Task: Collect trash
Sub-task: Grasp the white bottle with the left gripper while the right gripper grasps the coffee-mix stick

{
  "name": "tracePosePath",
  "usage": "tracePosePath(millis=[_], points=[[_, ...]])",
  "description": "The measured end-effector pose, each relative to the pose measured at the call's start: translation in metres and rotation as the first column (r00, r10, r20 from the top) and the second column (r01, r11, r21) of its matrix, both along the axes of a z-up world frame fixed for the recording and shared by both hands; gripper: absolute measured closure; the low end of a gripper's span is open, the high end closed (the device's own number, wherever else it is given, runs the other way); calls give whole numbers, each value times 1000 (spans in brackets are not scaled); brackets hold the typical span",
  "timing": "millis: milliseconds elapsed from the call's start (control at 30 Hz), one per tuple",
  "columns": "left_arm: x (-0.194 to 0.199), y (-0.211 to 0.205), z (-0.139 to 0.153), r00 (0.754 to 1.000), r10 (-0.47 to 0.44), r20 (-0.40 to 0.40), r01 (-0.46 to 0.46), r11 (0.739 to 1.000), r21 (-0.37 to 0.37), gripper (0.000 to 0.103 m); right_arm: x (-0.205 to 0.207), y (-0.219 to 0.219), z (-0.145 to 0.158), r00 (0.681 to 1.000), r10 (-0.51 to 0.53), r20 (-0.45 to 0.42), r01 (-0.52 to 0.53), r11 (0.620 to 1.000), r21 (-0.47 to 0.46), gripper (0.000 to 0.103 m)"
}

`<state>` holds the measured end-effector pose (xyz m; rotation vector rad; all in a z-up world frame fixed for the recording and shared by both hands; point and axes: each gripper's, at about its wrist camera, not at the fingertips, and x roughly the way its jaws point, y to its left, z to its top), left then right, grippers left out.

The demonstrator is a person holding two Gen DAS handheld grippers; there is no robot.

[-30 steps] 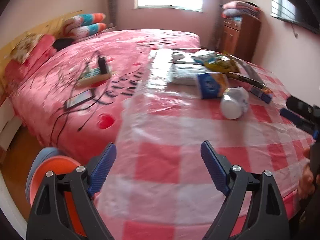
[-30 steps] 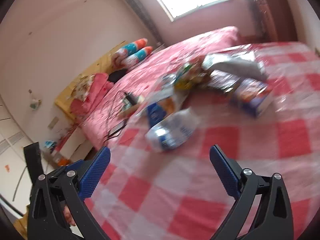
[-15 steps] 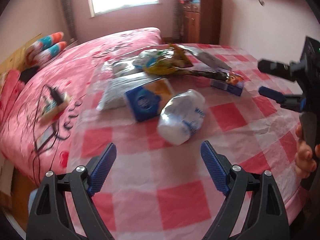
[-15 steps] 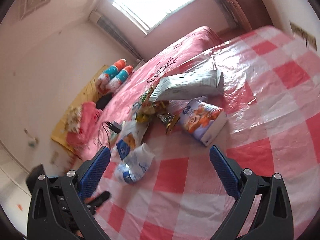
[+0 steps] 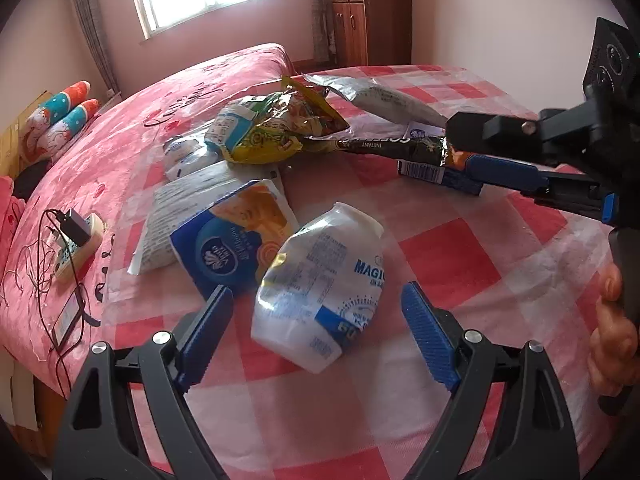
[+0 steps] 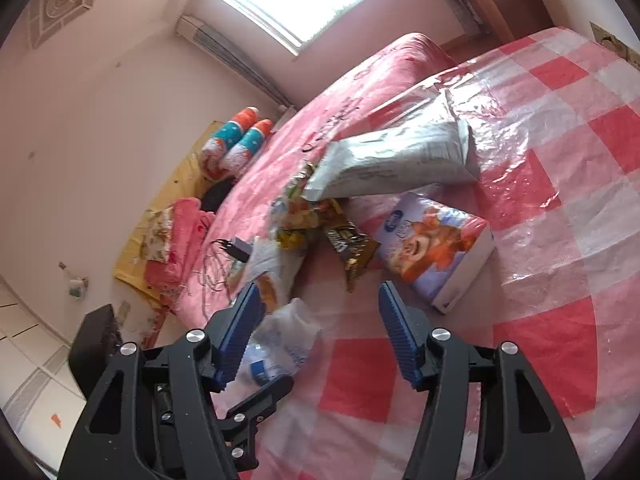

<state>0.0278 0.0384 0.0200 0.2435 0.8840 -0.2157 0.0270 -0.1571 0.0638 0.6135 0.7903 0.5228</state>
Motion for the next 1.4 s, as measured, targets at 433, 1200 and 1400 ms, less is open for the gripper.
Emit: tracePosePath(millis=[433,1200,1400], points=[[8,5,-12,999,20,-27,-22,997,-74,34,15,2,-8,999,-26,-22,26,1000,0,55],[-23,26,-6,995,99,-11,-100,980,-173,35,2,-8,-8,999,-38,-30,38,999,3,89],[-40,43,-10,990,136,-20,-138,969,-204,35,-27,-11,-16,996,2,-87,1,999,40,89]])
